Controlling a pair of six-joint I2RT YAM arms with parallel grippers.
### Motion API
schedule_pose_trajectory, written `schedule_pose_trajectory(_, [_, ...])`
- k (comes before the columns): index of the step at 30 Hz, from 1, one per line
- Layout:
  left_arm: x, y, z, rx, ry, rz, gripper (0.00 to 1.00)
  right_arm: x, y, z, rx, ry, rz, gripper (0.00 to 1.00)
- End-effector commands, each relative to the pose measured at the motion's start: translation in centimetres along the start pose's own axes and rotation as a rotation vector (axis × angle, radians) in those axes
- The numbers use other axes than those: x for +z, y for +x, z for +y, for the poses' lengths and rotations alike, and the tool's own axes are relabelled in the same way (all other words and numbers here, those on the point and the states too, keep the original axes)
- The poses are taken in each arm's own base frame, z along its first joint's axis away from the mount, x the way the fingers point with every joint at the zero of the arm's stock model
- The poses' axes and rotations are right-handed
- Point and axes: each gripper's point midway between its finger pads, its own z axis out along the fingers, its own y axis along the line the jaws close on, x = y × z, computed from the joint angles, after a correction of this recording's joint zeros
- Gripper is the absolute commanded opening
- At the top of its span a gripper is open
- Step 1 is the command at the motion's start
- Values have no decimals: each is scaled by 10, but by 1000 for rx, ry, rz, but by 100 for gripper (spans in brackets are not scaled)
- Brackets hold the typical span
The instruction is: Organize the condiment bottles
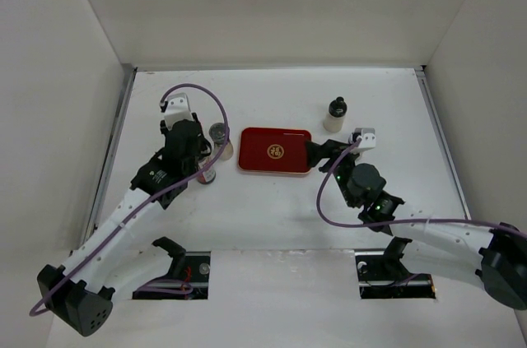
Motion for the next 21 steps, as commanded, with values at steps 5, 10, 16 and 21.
schedule_pose_trajectory(5, [-40,-80,6,-113,30,-198,8,1,-19,6,43,-15,-52,79])
schedule_pose_trajectory(10, [-65,-114,1,-135,74,-261,8,-1,-23,1,58,2,-67,79])
schedule_pose_trajectory(16, [-93,-142,-24,-150,166,-305,7,0,-26,-11,87,36,-86,80])
schedule_pose_trajectory(21, [-104,-147,-81,-139,284,-302,7,0,-28,-14,91,45,-93,80])
